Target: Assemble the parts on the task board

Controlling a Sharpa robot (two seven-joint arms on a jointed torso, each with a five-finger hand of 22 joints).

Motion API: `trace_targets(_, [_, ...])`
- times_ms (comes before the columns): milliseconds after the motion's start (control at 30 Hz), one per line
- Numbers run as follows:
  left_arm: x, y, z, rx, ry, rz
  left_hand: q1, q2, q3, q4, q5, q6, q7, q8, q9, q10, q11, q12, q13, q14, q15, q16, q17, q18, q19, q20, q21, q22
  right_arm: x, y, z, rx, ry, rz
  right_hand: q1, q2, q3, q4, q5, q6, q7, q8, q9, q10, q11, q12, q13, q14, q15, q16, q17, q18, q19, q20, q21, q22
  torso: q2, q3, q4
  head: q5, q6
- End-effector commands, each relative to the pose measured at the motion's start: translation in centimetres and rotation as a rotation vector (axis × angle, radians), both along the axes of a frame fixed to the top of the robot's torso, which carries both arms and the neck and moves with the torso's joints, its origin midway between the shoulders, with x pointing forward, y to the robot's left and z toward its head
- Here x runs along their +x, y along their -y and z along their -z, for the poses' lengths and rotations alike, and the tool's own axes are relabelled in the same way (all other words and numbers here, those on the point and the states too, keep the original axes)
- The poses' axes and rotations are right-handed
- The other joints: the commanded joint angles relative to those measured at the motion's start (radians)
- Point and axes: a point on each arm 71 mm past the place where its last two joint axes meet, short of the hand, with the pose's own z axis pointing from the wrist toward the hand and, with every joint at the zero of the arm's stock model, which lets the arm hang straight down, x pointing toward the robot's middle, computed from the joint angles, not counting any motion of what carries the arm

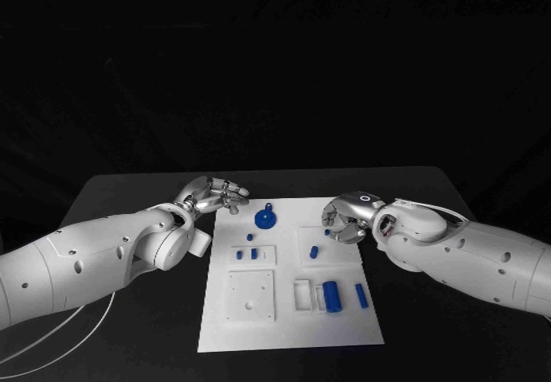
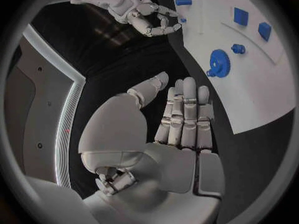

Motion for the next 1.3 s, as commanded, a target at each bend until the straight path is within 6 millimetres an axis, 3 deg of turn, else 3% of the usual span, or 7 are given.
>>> trace_targets(33, [0.0, 0.2, -0.3, -0.051, 0.010, 0.006, -0.004, 0.006, -0.005, -0.001, -0.002, -0.008, 0.002, 0.006, 0.001, -0.003, 0.004, -0.004, -0.001, 0.001, 0.008, -0.005, -0.001, -0.011, -0.004, -0.007, -0.005, -0.002, 0.0, -0.2, 0.3, -0.053, 0.026, -0.003, 0.004, -0.004, 0.007, 0.002, -0.004, 0.006, 0.000, 0.001, -0.001, 0.013, 0.003, -0.005, -0.003, 0.004, 0.000, 0.004, -0.002, 0.047, 0.010, -0.001, -0.007, 0.007, -0.001, 0.0000, 0.0000, 0.001, -0.004])
trace_targets(467, [0.0, 0.2, -0.3, -0.062, 0.005, 0.006, -0.007, 0.007, -0.007, 0.000, -0.002, -0.008, 0.002, 0.007, 0.002, -0.002, 0.004, -0.003, -0.001, 0.001, 0.009, -0.009, -0.001, -0.012, -0.005, -0.006, -0.007, -0.001, -0.1, -0.8, 1.3, -0.088, 0.041, -0.004, 0.005, -0.005, 0.034, 0.020, -0.033, 0.023, -0.007, 0.008, -0.002, 0.046, -0.005, -0.011, -0.009, 0.008, -0.007, 0.008, -0.009, 0.047, 0.016, -0.001, -0.010, 0.008, -0.001, 0.0001, -0.0009, 0.005, -0.007])
trace_targets(567, [0.0, 0.2, -0.3, -0.065, 0.003, 0.005, -0.009, 0.007, -0.008, 0.001, -0.003, -0.008, 0.002, 0.007, 0.002, -0.002, 0.004, -0.003, 0.000, 0.002, 0.009, -0.011, 0.000, -0.012, -0.005, -0.006, -0.008, -0.001, -0.1, -0.9, 1.5, -0.095, 0.043, -0.001, 0.007, -0.002, 0.064, 0.042, -0.058, 0.037, -0.013, 0.014, -0.001, 0.065, -0.011, -0.010, -0.009, 0.012, -0.012, 0.010, -0.012, 0.047, 0.021, -0.002, -0.010, 0.008, 0.000, 0.0001, -0.0002, 0.005, -0.008])
trace_targets(967, [0.0, 0.1, -0.3, -0.065, -0.005, 0.005, -0.011, 0.007, -0.010, 0.002, -0.004, -0.008, 0.002, 0.008, 0.002, -0.002, 0.004, -0.003, 0.000, 0.002, 0.010, -0.014, 0.000, -0.012, -0.005, -0.005, -0.010, -0.001, -0.1, -1.2, 2.1, -0.125, 0.057, 0.002, 0.010, 0.001, 0.105, 0.065, -0.065, 0.053, -0.019, 0.019, -0.002, 0.089, -0.017, -0.014, -0.010, 0.015, -0.019, 0.014, -0.016, 0.047, 0.027, -0.006, -0.008, 0.012, 0.000, 0.0002, -0.0008, 0.005, -0.011])
trace_targets(1300, [-0.1, 0.1, -0.2, -0.065, -0.010, 0.007, -0.011, 0.007, -0.011, 0.002, -0.005, -0.009, 0.002, 0.007, 0.002, -0.002, 0.004, -0.003, 0.000, 0.002, 0.010, -0.016, 0.001, -0.012, -0.006, -0.005, -0.010, -0.001, -0.3, -1.3, 2.3, -0.177, 0.096, 0.011, 0.029, 0.001, 0.149, 0.072, -0.067, 0.096, -0.038, 0.044, 0.008, 0.145, -0.037, 0.001, 0.004, 0.017, -0.038, 0.018, -0.018, 0.047, 0.029, -0.014, -0.002, 0.017, 0.000, 0.0000, -0.0012, 0.004, -0.017])
